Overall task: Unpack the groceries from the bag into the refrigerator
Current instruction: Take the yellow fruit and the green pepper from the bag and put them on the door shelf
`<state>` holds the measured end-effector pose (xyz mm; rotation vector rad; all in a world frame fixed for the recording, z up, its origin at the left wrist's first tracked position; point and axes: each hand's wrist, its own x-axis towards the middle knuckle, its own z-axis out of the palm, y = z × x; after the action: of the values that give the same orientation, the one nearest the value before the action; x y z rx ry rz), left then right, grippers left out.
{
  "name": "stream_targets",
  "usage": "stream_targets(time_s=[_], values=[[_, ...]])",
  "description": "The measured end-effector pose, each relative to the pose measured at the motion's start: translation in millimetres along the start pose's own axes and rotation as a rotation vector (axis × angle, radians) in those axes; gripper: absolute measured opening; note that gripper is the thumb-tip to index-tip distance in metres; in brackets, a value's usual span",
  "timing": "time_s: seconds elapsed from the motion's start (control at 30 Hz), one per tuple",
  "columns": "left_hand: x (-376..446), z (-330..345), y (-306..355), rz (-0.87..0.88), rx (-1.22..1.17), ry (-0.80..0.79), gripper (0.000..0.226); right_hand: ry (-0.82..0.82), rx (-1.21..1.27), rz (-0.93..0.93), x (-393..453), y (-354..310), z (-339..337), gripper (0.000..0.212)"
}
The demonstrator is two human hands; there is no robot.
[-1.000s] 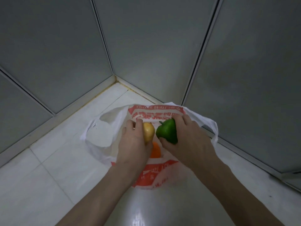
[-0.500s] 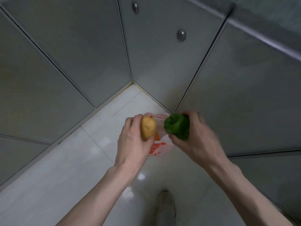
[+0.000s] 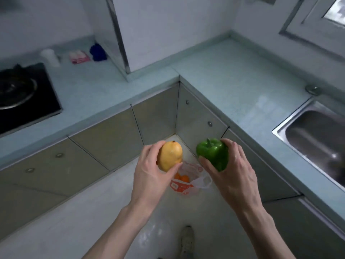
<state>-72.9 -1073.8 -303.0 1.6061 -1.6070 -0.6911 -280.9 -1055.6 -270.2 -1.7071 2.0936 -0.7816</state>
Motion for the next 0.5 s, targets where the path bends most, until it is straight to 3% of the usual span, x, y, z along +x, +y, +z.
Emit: stream_targets(time_s=[0.27,0.4,0.5], values=[[-23,-115,68,-0.075,-0.066,0.278,0.068,0.010,0.172,-0.205,-22,-115,-79,0.068],[-31,-160,80,-0.137,-0.114,0.446,0.062,-0.045,0.270,-0.291,-17,-159,-87,0.078],[-44,-187,82,-0.186,-0.162,0.560,0.064,-0.077,0.328,-0.362,-13,-185,-78,0.072]])
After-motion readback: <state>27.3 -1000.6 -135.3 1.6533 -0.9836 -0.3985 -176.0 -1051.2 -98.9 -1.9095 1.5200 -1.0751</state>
